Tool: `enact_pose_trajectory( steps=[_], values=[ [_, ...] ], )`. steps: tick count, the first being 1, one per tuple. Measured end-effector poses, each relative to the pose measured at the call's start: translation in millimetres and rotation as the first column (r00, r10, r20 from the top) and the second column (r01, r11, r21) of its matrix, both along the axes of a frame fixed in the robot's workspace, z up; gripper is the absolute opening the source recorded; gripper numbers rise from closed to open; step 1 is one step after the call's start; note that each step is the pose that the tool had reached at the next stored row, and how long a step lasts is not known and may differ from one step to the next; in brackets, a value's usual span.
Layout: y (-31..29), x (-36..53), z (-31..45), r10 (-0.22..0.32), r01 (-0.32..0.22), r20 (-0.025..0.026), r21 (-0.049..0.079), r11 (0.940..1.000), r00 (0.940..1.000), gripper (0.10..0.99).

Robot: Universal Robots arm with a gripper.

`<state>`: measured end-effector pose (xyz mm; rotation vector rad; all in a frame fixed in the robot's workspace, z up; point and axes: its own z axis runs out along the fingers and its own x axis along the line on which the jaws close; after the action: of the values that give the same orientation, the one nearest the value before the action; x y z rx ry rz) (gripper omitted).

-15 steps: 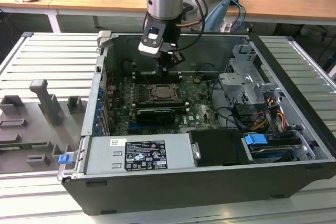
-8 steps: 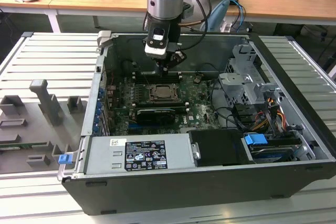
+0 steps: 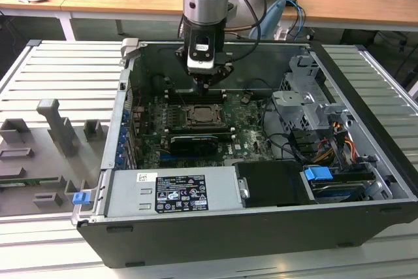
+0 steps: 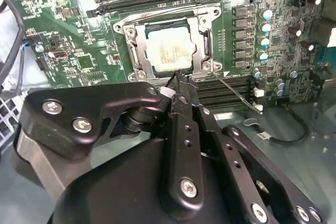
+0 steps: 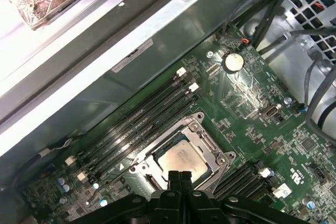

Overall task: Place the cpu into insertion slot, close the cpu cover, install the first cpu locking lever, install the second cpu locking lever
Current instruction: 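Install the first cpu locking lever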

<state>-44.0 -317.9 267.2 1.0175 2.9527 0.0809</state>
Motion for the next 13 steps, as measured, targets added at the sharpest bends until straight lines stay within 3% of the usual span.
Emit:
enact_pose_trajectory(
  steps=[10, 13],
  values=[
    [0.0, 0.0, 0.0, 0.105, -0.105, 0.0001, 0.000, 0.9945, 0.9945, 0.106],
    [0.0, 0.0, 0.0, 0.172, -0.172, 0.0001, 0.000, 0.9851, 0.9851, 0.106]
  ],
)
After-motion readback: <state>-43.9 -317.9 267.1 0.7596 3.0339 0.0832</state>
